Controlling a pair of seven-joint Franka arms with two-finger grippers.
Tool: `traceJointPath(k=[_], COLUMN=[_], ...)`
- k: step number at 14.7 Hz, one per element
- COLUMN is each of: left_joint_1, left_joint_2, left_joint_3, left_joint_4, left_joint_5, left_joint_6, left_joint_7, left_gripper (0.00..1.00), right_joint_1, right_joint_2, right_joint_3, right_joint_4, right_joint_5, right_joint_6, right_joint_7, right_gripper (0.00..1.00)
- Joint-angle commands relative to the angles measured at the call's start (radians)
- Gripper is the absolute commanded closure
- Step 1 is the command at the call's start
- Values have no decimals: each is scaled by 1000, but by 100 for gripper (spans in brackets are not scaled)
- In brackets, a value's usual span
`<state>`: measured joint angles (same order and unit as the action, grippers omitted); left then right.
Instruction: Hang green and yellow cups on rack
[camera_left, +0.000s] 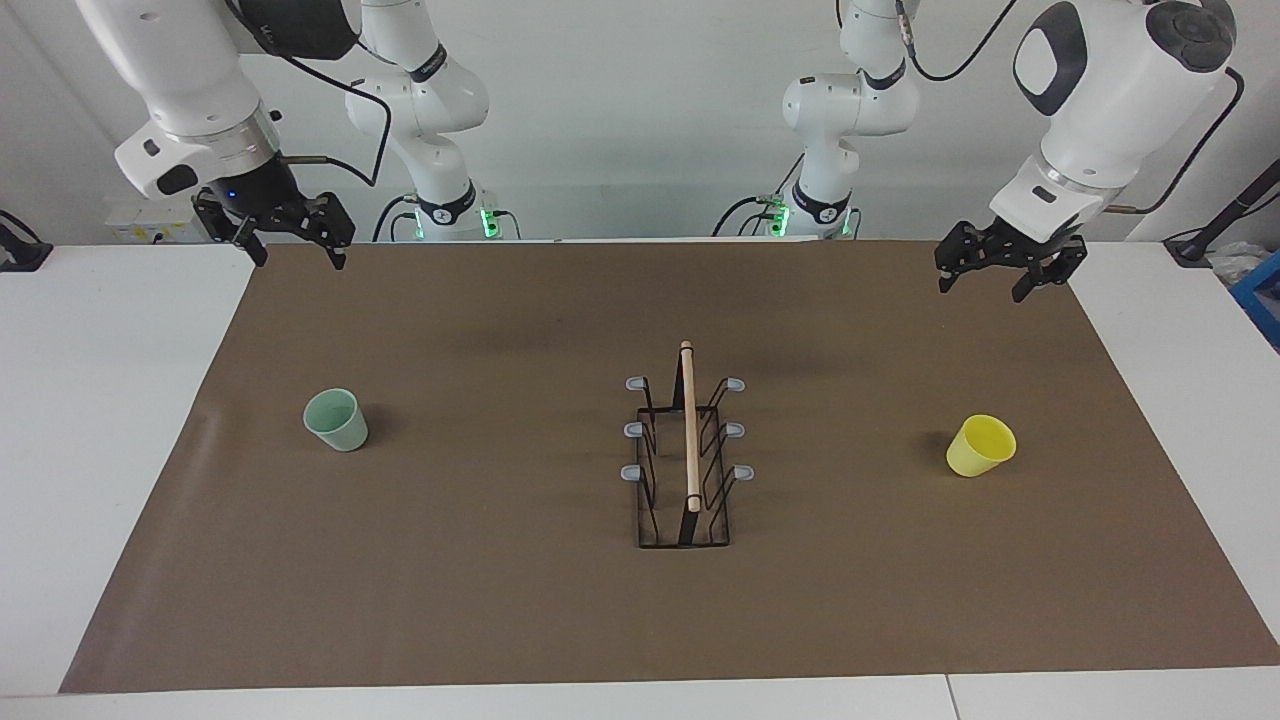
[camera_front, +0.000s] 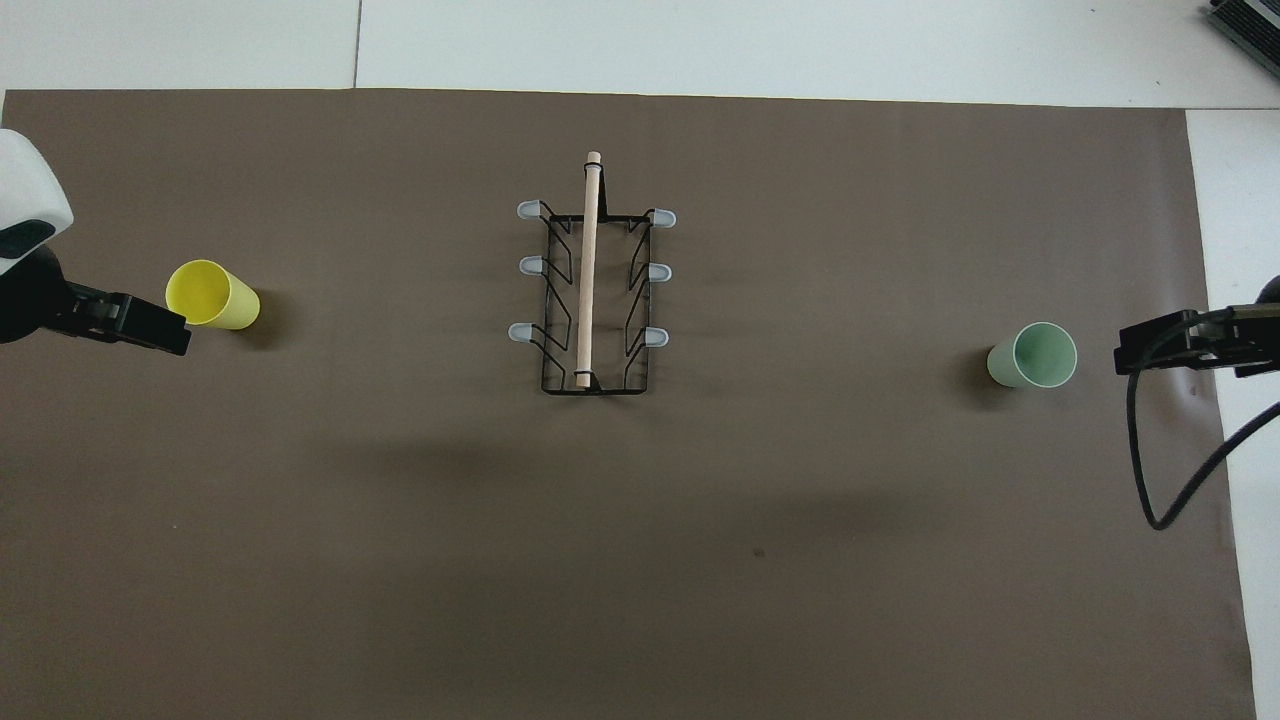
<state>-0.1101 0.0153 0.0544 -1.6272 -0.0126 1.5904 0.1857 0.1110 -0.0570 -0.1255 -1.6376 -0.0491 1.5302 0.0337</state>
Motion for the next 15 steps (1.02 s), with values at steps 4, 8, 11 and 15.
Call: traceJointPath(k=[4,8,11,15], left_joint_1=[-3,-2,-2,-2], left_joint_2=[-11,-11,-11,-11], left_joint_3=[-1,-1,-1,1], left_joint_4=[-5,-5,-5,-5], left_joint_5=[16,16,16,16], left_joint_6=[-6,-6,-6,-6], left_joint_7=[-6,-6,-6,-6], left_gripper=[0,0,0,0], right_joint_1=[-4,-5,-5,-14], right_joint_2=[-3,-29,-34,29], right_joint_3=[4,3,3,7], right_joint_4=[-1,-22,-24,-27], right_joint_5=[6,52,52,14], right_joint_6=[4,4,7,11], right_joint_7=[-9,-35,-71,-77], right_gripper=[0,0,0,0])
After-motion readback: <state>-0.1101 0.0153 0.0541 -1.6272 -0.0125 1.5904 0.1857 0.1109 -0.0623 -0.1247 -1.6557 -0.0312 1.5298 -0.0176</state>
